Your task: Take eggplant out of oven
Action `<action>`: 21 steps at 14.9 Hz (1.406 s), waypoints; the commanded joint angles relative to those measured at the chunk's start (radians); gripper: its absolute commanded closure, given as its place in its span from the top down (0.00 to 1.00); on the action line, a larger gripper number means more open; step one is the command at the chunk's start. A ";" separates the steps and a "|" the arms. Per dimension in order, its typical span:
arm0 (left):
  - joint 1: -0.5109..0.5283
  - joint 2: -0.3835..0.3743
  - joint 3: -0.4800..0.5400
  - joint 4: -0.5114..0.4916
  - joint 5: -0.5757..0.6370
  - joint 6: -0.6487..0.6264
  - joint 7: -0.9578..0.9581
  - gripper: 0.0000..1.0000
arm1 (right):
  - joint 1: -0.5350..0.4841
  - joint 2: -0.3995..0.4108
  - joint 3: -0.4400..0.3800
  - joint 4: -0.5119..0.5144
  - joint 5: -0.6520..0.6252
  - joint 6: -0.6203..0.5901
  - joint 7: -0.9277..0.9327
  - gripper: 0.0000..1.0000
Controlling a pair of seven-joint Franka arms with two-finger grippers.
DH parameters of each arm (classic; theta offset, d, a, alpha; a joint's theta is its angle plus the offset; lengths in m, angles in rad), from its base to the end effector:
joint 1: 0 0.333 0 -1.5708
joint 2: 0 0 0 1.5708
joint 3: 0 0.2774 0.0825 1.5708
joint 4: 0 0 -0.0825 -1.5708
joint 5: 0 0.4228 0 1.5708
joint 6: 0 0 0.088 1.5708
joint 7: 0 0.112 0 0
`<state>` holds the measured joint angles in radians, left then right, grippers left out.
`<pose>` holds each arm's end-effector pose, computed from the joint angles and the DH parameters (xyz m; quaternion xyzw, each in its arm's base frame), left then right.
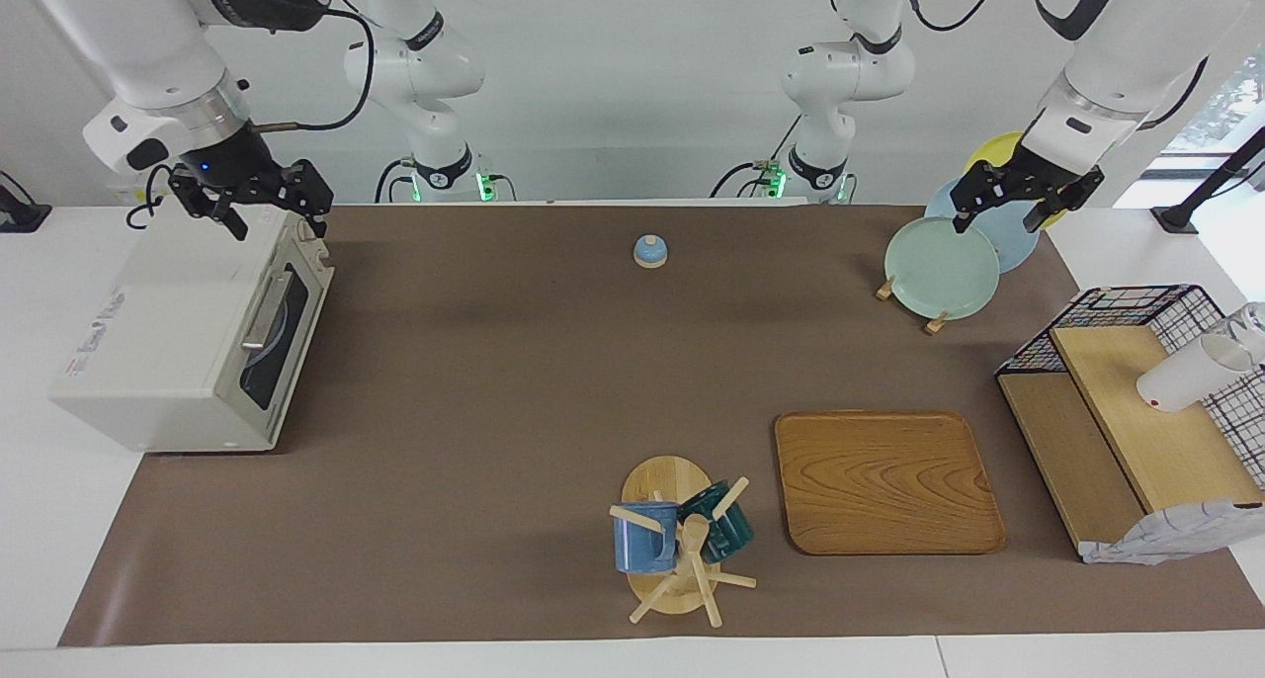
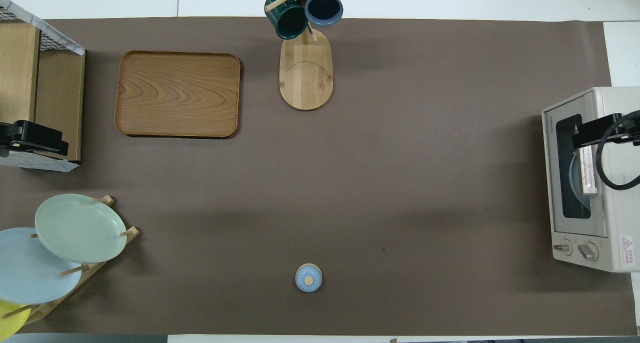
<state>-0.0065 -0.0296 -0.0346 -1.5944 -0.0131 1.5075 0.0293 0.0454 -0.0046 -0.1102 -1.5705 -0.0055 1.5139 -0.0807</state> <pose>0.5774 -0.0255 0.5809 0.9989 -0.0354 -0.0287 0.0059 0.5844 -0.0387 0.5789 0.9996 0.0079 -0.0261 0.0006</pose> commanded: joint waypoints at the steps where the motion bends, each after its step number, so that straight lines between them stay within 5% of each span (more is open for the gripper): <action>1: 0.017 -0.026 -0.010 -0.024 -0.008 -0.009 0.000 1.00 | -0.010 -0.005 0.001 -0.002 0.032 0.012 0.004 1.00; 10: 0.017 -0.026 -0.008 -0.024 -0.008 -0.009 0.000 1.00 | 0.001 -0.014 0.009 -0.031 0.033 0.052 0.006 1.00; 13: 0.017 -0.026 -0.010 -0.024 -0.008 -0.007 0.000 1.00 | -0.002 -0.023 0.009 -0.052 0.025 0.042 -0.008 0.04; 17: 0.017 -0.026 -0.008 -0.024 -0.008 -0.007 0.000 1.00 | -0.009 -0.052 0.004 -0.121 0.013 0.068 -0.032 0.00; 19: 0.017 -0.026 -0.010 -0.024 -0.008 -0.007 0.000 1.00 | -0.009 -0.063 0.004 -0.172 -0.049 0.107 0.237 0.00; 21: 0.017 -0.026 -0.010 -0.024 -0.008 -0.007 0.000 1.00 | -0.010 -0.052 0.004 -0.229 -0.070 0.123 0.317 0.00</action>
<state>-0.0065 -0.0296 -0.0346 -1.5944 -0.0131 1.5075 0.0293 0.0445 -0.0303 -0.1131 -1.7048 -0.0443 1.5886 0.1456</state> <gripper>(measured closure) 0.000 0.987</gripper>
